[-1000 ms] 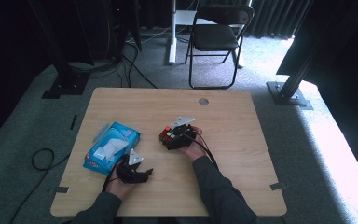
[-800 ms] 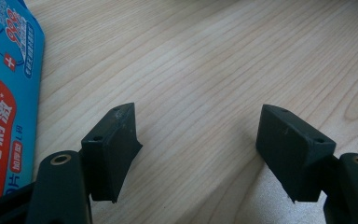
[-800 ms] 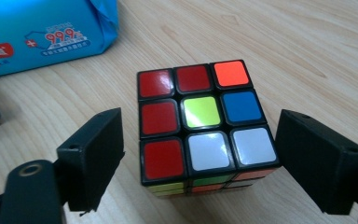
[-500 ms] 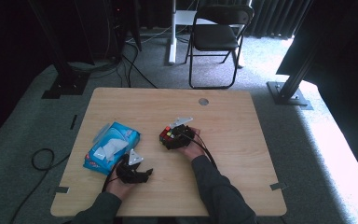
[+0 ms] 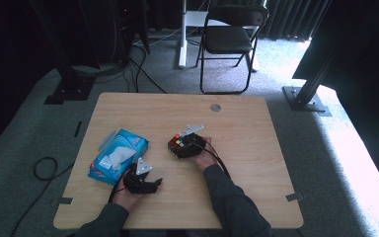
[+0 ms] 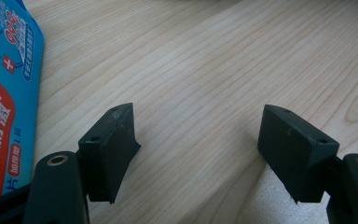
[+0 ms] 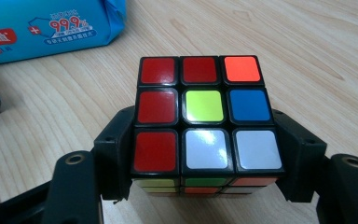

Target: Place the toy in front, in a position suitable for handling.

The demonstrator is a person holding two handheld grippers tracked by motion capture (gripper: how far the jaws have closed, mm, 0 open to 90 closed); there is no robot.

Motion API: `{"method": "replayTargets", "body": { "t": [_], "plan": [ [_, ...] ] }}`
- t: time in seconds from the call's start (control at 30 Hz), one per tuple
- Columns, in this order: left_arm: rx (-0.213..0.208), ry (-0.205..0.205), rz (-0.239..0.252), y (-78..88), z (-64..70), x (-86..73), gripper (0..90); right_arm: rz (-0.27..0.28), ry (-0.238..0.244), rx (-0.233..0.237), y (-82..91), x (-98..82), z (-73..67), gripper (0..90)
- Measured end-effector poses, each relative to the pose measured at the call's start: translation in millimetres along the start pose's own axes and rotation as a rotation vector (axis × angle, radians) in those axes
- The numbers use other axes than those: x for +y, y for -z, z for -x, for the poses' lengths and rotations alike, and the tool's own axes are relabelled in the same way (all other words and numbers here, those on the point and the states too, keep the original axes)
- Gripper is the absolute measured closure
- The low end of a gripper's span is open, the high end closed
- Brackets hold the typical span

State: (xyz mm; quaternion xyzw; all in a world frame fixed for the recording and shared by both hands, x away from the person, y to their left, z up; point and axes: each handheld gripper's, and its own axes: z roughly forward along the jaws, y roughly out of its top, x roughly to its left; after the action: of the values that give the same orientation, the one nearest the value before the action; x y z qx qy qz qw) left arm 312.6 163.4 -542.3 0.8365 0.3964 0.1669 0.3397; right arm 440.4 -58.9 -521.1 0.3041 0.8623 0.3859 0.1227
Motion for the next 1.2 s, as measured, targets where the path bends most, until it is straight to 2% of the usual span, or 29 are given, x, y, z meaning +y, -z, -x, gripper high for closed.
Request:
{"method": "replayTargets", "body": {
  "t": [0.43,1.0,1.2],
  "plan": [
    [0.0,0.0,0.0,-0.1,0.0,0.0,27.4,0.026,0.013,0.006,10.5,0.8,-0.8,34.0],
    [0.0,-0.002,0.0,-0.5,-0.1,0.3,26.9,0.047,0.043,0.016,45.0,-15.5,4.8,34.0],
    [0.0,-0.002,-0.001,-0.5,0.0,0.3,26.8,0.051,0.07,0.021,54.8,-20.1,5.2,34.0]
  ]
}}
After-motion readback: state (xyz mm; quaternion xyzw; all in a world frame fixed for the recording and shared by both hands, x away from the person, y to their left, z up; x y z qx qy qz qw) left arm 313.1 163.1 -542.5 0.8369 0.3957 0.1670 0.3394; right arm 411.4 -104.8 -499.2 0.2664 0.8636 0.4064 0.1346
